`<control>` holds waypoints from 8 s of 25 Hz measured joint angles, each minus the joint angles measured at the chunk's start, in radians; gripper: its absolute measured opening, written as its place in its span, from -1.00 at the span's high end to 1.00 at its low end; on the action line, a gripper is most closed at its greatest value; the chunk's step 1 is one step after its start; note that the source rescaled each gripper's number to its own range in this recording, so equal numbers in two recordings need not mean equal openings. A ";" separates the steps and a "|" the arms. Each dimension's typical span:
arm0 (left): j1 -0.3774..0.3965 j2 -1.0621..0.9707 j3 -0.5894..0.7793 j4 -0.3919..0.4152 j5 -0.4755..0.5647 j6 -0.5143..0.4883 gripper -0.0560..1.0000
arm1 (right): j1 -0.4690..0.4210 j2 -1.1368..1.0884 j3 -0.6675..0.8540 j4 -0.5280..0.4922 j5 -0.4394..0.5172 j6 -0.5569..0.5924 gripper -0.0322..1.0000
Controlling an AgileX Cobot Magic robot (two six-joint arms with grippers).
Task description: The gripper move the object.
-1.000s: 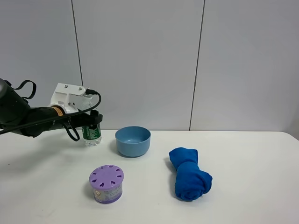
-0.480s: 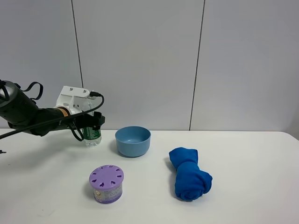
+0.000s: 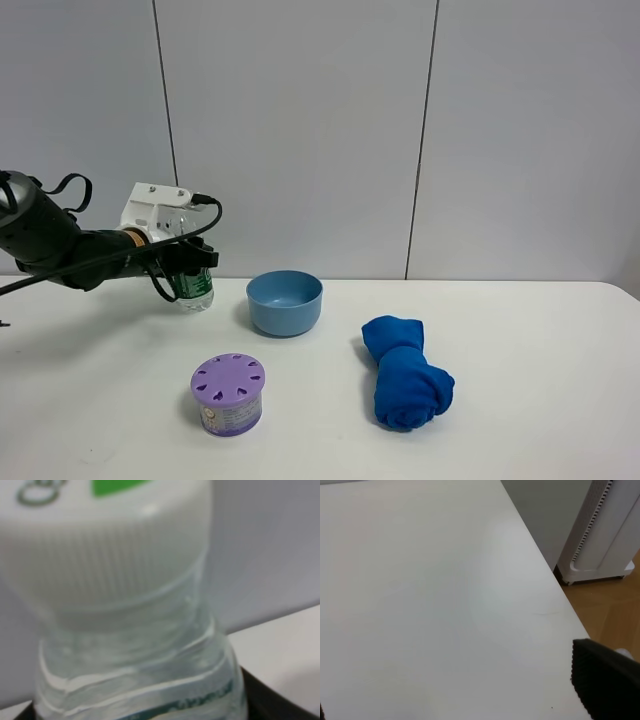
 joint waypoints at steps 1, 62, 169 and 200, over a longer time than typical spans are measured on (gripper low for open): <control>0.000 -0.012 0.001 0.008 0.021 -0.011 0.74 | 0.000 0.000 0.000 0.000 0.000 0.000 -1.00; -0.422 -0.179 0.293 -0.031 -0.112 -0.030 0.74 | 0.000 0.000 0.000 0.000 0.000 0.000 -1.00; 0.147 -2.132 0.561 -0.106 1.682 0.066 -1.00 | 0.000 0.000 0.000 0.000 0.000 0.000 -1.00; 0.147 -2.251 0.711 -0.108 1.712 0.125 -1.00 | 0.000 0.000 0.000 0.000 0.000 0.000 -1.00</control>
